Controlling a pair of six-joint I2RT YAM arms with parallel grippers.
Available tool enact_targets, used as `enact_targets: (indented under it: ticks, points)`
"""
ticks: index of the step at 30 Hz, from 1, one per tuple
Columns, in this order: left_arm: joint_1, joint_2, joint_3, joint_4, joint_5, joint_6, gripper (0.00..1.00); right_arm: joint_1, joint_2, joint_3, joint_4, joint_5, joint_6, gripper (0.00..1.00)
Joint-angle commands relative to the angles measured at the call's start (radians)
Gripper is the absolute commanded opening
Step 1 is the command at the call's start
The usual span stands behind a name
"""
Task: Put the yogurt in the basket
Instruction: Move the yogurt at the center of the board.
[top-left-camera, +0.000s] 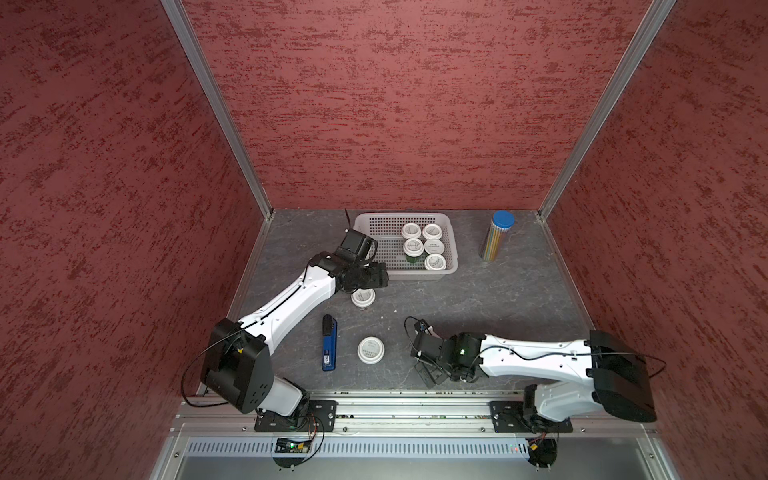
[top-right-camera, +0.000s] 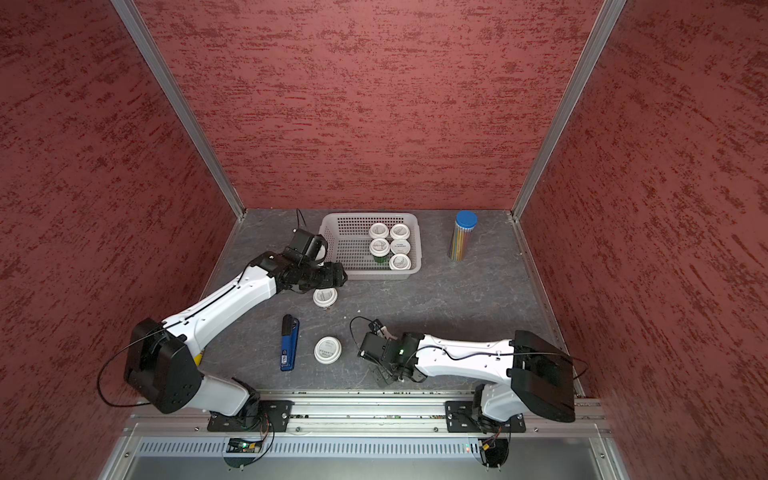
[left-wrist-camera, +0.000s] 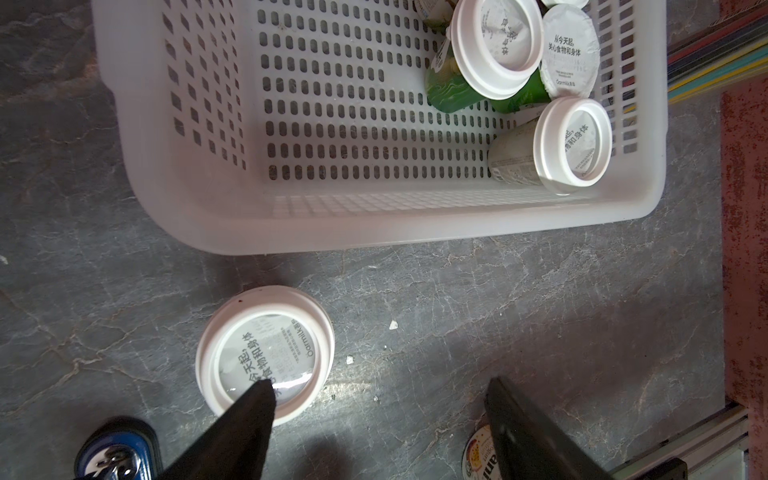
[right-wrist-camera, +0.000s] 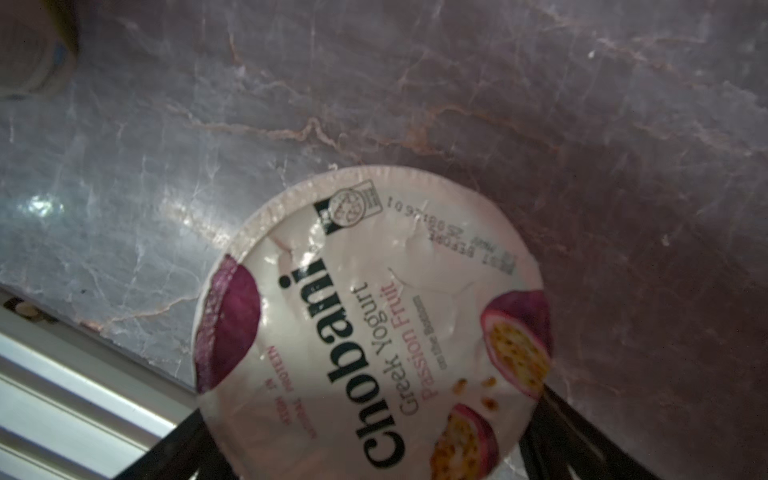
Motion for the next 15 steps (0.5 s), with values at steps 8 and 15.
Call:
enact_targets:
  ticks: [8, 15]
  points:
    - [0.009, -0.008, -0.013, 0.009, 0.0, 0.001, 0.84, -0.184, 0.125, 0.098, 0.198, 0.023, -0.113, 0.99]
    - [0.034, -0.003, -0.005, 0.015, 0.014, 0.01, 0.84, -0.205, 0.148, 0.146, 0.196, -0.082, -0.116, 0.98]
